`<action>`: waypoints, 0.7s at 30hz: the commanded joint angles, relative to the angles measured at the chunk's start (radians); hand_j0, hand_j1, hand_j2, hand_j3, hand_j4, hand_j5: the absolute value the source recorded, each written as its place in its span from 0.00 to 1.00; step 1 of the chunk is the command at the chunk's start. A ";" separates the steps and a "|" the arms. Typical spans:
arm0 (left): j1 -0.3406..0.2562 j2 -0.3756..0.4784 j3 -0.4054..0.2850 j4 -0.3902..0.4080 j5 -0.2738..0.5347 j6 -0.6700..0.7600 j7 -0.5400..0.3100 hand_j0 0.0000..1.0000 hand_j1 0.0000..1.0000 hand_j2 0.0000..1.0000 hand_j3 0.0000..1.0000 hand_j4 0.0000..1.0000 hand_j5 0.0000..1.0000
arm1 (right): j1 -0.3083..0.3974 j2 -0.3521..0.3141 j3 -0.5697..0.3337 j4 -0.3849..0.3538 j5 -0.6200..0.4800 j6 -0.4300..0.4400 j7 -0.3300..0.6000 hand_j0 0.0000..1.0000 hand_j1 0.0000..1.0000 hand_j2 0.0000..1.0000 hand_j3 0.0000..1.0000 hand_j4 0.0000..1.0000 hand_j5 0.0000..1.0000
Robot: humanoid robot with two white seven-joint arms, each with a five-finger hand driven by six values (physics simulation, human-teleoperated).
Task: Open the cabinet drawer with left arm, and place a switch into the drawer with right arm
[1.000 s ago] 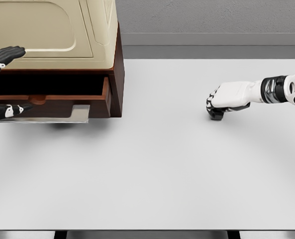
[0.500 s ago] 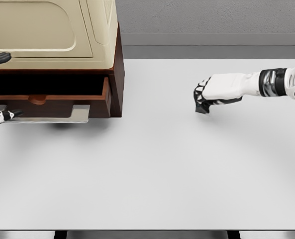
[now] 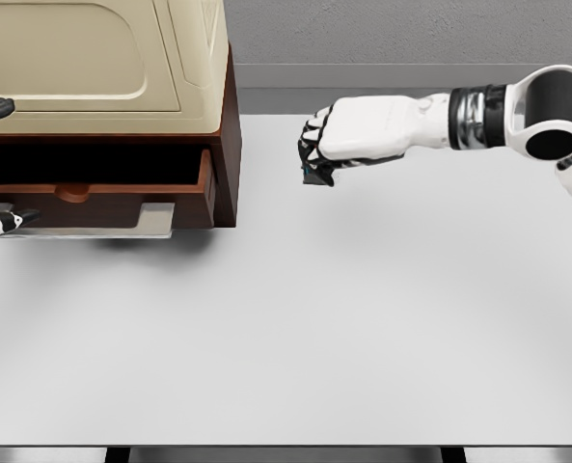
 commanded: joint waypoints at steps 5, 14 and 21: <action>0.000 0.001 0.000 0.000 0.006 0.000 0.001 1.00 1.00 1.00 1.00 1.00 1.00 | -0.023 0.031 0.002 -0.109 -0.010 0.004 -0.002 0.29 0.29 0.29 0.29 0.29 0.29; 0.000 0.000 0.000 0.000 0.006 0.000 0.001 1.00 1.00 1.00 1.00 1.00 1.00 | -0.107 0.100 0.006 -0.140 -0.024 0.004 -0.002 0.31 0.31 0.31 0.31 0.31 0.31; 0.000 0.000 0.000 0.000 0.006 0.000 0.001 1.00 1.00 1.00 1.00 1.00 1.00 | -0.156 0.157 0.016 -0.146 -0.022 0.004 -0.002 0.32 0.32 0.32 0.32 0.32 0.32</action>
